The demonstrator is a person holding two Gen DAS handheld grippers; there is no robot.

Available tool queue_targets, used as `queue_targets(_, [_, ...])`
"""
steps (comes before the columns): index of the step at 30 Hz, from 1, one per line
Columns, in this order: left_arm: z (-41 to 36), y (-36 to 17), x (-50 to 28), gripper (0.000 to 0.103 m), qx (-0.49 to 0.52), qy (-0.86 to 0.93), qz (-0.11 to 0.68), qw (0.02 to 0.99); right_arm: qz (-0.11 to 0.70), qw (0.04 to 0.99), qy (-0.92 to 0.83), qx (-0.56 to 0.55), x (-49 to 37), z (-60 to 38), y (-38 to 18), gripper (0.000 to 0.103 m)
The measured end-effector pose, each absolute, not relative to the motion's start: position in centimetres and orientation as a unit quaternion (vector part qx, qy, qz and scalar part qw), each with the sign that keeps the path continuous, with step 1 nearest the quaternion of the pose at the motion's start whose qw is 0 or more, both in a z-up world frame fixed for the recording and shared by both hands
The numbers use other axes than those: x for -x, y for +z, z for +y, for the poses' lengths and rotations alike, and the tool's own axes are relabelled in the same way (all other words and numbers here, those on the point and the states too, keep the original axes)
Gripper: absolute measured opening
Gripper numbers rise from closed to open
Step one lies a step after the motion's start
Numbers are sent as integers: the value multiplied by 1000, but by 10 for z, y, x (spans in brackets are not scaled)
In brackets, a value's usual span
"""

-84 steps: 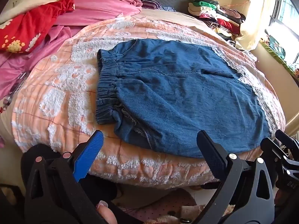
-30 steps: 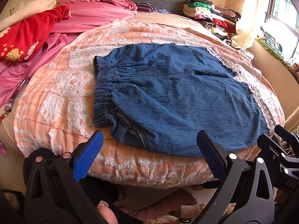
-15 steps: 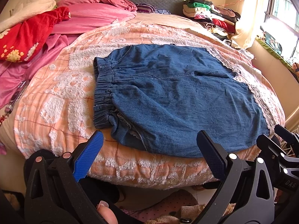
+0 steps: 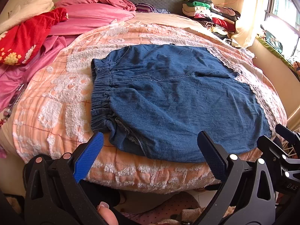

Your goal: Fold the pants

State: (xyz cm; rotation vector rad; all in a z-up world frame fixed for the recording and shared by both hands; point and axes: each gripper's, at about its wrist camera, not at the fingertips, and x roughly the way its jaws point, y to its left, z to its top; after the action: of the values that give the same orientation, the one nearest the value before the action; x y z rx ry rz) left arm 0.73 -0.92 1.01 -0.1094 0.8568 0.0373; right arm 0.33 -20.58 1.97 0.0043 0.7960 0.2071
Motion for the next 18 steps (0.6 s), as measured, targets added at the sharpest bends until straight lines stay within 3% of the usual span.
queue_targets(18, [28, 16, -46, 94, 74, 47, 404, 910, 376, 913, 156, 5, -70, -186, 39, 99])
